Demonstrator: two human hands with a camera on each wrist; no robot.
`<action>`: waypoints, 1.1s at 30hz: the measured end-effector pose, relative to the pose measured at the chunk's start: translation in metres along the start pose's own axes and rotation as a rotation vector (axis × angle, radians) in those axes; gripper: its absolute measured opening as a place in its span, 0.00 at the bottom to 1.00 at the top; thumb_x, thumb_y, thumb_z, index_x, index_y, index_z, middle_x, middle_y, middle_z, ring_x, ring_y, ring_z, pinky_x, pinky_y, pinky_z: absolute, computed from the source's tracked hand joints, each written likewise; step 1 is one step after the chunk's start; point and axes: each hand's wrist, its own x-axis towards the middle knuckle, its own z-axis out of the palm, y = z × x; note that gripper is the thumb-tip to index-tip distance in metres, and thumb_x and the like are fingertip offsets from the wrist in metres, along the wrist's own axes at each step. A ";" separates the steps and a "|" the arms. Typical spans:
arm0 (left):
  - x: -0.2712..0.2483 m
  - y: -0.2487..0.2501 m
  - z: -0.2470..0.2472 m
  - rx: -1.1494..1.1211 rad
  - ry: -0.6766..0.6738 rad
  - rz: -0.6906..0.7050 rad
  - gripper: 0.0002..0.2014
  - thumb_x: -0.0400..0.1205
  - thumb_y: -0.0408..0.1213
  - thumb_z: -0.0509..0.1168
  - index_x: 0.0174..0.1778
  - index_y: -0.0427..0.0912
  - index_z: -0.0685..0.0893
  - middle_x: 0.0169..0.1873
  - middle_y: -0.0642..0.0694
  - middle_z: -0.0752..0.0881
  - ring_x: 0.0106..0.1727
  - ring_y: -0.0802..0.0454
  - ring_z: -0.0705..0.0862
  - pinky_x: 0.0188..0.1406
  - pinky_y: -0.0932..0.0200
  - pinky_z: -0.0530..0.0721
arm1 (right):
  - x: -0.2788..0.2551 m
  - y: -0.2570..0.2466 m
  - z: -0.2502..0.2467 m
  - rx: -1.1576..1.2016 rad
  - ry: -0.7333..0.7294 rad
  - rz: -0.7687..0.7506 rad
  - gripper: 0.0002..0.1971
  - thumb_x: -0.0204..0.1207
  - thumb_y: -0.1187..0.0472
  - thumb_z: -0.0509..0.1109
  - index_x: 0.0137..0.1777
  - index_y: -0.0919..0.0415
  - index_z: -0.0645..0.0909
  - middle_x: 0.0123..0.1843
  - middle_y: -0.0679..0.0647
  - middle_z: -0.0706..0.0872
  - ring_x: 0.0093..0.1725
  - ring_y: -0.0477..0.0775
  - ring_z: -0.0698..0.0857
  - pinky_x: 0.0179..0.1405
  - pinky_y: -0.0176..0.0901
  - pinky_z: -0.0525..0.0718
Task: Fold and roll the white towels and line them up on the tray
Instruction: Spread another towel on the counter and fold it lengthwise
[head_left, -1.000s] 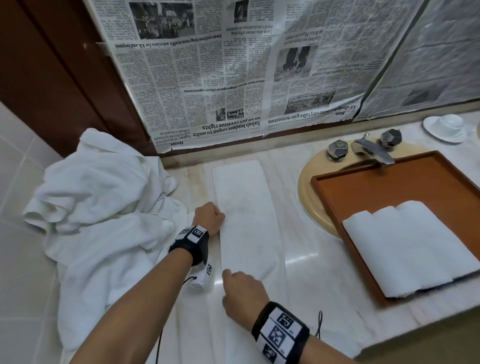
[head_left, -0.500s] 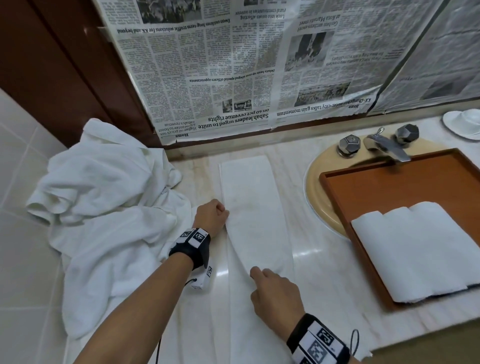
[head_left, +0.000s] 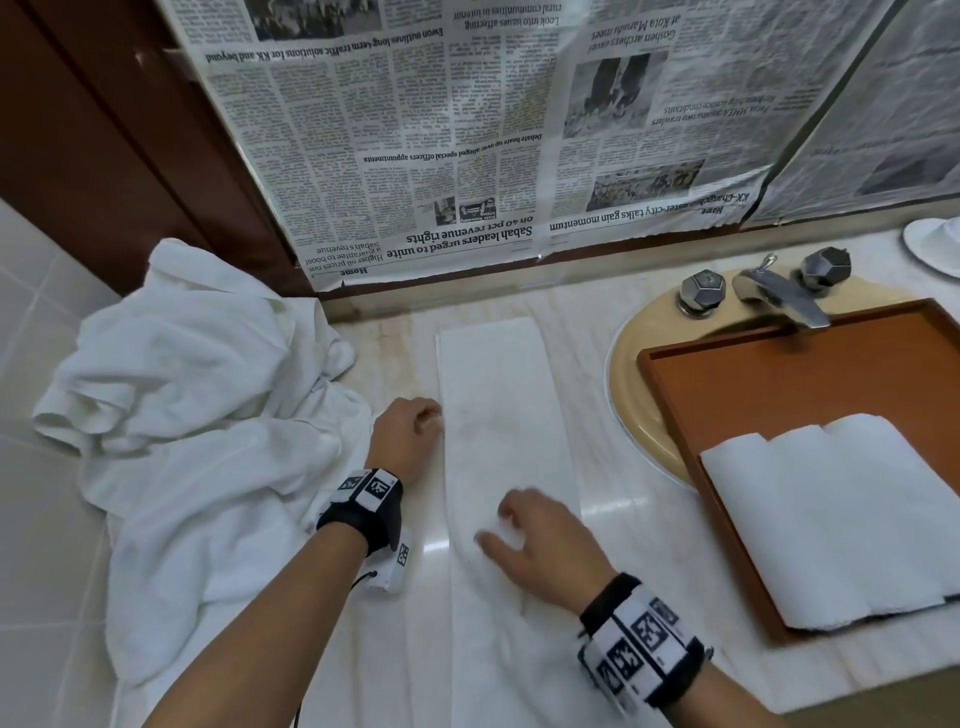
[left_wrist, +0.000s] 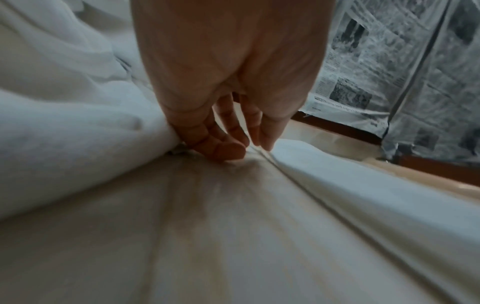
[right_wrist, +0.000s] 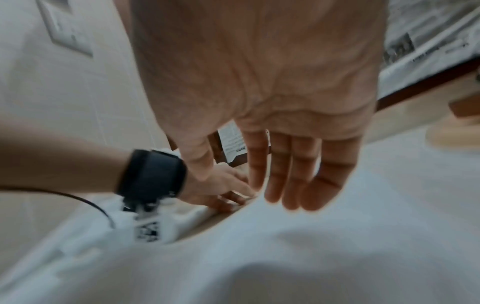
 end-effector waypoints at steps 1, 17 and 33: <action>0.001 -0.001 0.001 0.023 0.003 0.024 0.11 0.81 0.37 0.66 0.58 0.49 0.87 0.54 0.47 0.84 0.53 0.47 0.83 0.55 0.61 0.74 | 0.013 0.008 -0.003 -0.023 0.098 -0.043 0.27 0.78 0.35 0.58 0.67 0.54 0.75 0.60 0.48 0.78 0.61 0.52 0.78 0.58 0.47 0.77; 0.015 0.009 0.018 0.489 -0.204 -0.065 0.27 0.90 0.55 0.37 0.86 0.65 0.39 0.85 0.66 0.38 0.87 0.43 0.38 0.83 0.33 0.47 | 0.158 0.078 -0.038 -0.426 0.015 0.097 0.32 0.87 0.40 0.37 0.86 0.48 0.32 0.85 0.41 0.28 0.85 0.51 0.31 0.84 0.59 0.34; 0.074 0.026 0.013 0.343 -0.152 -0.189 0.28 0.90 0.53 0.38 0.87 0.62 0.40 0.86 0.65 0.39 0.87 0.41 0.37 0.81 0.27 0.42 | 0.209 0.064 -0.051 -0.415 0.059 0.061 0.31 0.88 0.43 0.38 0.87 0.52 0.35 0.87 0.44 0.32 0.86 0.52 0.34 0.84 0.61 0.37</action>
